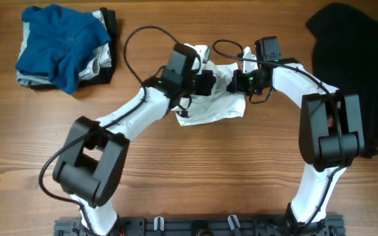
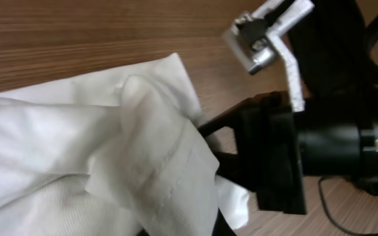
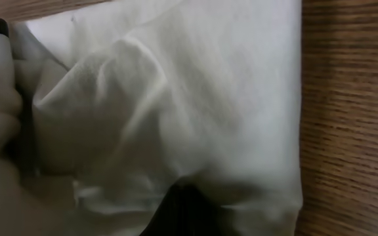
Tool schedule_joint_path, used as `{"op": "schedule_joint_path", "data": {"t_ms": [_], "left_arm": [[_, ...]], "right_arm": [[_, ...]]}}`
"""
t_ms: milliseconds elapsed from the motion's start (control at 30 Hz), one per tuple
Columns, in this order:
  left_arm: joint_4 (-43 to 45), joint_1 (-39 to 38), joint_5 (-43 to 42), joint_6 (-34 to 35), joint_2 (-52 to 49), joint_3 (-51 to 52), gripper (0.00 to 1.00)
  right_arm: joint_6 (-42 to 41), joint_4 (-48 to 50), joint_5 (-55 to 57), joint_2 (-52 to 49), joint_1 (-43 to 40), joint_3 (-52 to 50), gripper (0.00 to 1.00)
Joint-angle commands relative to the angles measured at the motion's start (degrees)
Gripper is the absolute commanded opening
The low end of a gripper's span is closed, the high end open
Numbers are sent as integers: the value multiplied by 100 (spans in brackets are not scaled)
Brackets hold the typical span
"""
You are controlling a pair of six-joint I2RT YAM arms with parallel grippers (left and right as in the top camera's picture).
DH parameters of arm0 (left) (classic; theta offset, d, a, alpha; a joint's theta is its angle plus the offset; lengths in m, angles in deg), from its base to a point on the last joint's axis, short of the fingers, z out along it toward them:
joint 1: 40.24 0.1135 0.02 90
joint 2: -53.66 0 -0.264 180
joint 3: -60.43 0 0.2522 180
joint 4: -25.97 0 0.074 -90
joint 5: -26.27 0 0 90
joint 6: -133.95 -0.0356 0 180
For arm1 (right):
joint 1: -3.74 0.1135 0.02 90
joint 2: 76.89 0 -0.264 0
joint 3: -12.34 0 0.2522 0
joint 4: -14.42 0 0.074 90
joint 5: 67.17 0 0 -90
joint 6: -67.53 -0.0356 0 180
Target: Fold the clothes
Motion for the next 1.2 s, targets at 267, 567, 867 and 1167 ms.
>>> {"op": "schedule_joint_path", "data": {"t_ms": [267, 567, 867, 1167], "left_arm": [[280, -258, 35, 334, -33, -210, 4], [815, -527, 28, 334, -33, -210, 100], [540, -581, -426, 337, 37, -997, 100], [-476, -55, -361, 269, 564, -2120, 100]], "right_arm": [[-599, 459, -1440, 675, -765, 227, 4], [-828, 299, -1550, 2218, -1818, 232, 5], [-682, 122, -1545, 2223, -1847, 229, 5], [-531, 46, -1523, 2223, -1847, 229, 22]]}}
